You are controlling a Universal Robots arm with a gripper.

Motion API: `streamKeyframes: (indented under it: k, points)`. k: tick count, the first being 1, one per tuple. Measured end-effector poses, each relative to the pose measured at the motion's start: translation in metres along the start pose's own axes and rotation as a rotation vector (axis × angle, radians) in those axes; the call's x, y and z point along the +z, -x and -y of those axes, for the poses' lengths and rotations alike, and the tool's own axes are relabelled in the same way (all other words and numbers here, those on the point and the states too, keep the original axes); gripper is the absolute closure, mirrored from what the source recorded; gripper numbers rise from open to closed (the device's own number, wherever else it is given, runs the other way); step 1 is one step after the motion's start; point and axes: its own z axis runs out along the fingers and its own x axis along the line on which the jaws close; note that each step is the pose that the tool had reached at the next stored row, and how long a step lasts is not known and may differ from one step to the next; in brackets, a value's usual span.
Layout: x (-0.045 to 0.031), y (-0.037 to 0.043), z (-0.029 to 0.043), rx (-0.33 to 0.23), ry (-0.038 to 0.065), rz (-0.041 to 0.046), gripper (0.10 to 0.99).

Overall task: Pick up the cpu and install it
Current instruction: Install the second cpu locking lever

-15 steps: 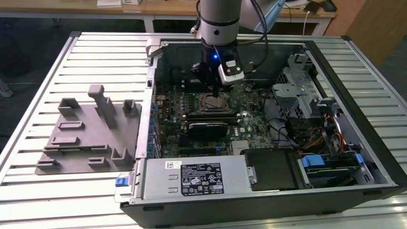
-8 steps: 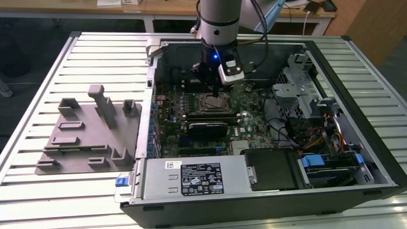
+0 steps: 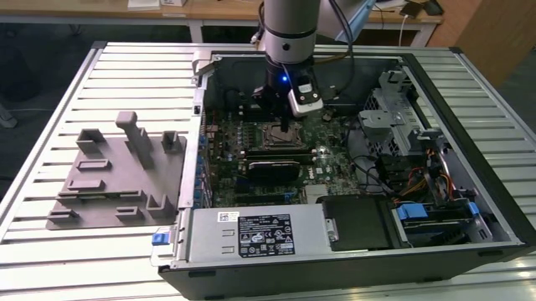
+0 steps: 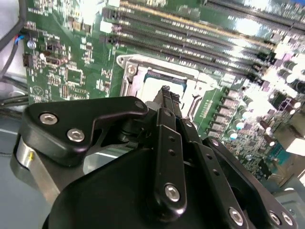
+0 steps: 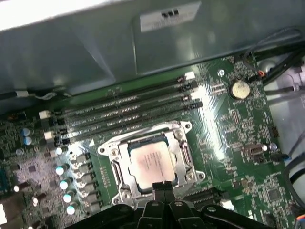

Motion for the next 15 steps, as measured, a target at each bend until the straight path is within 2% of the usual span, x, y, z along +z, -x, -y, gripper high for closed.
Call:
streamKeyframes:
  k: [9, 15]
  points:
    - [-0.0002, 0.0048, 0.0164, 0.0, 0.0, 0.0, 0.98]
    - [0.0013, 0.0067, 0.0229, -0.014, 0.0, -0.0011, 0.98]
